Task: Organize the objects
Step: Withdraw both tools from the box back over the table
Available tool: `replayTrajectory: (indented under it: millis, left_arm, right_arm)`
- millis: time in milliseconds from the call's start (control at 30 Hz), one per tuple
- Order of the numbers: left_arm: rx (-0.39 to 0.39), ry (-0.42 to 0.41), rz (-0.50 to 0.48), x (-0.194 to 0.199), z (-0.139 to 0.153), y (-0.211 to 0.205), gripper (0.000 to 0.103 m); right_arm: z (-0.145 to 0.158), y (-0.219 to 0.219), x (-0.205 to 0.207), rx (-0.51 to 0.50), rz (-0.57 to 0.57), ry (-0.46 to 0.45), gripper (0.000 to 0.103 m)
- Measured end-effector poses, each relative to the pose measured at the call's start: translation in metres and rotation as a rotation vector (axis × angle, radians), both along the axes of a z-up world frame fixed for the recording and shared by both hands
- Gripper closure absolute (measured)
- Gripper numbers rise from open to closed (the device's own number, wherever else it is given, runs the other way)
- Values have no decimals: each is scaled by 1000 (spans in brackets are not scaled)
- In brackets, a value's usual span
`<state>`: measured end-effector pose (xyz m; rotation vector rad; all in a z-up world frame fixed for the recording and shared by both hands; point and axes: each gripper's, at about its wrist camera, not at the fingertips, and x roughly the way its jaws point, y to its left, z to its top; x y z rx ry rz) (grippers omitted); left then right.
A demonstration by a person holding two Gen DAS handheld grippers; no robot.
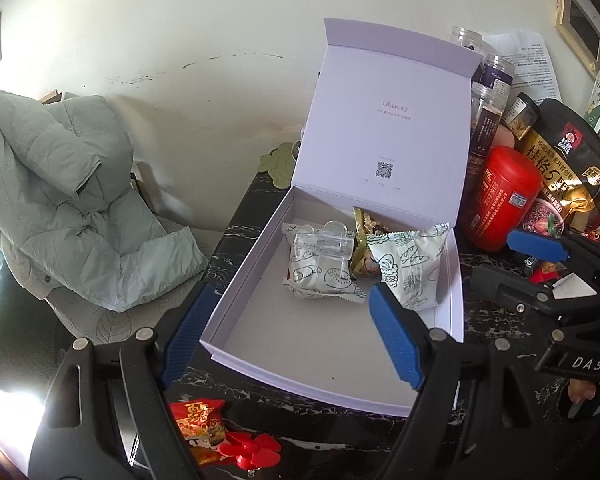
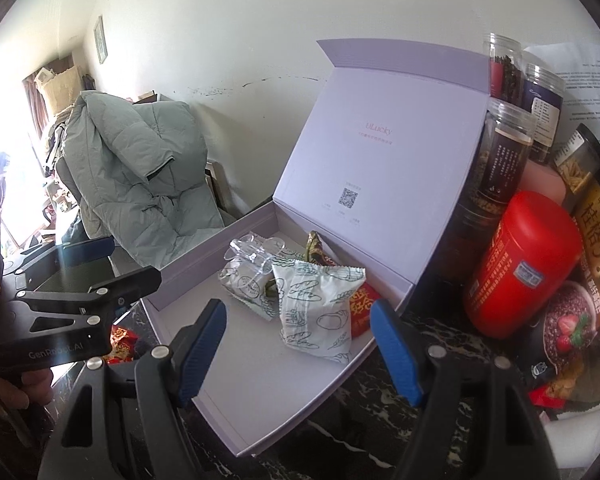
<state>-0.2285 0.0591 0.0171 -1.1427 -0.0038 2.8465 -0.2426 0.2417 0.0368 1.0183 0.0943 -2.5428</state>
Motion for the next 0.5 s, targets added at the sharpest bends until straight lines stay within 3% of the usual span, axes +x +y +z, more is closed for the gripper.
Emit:
replayTrajectory:
  millis: [500]
  left_arm:
    - [-23, 34, 37, 71, 31, -10, 24]
  right_arm:
    - [18, -5, 69, -43, 32, 10, 27]
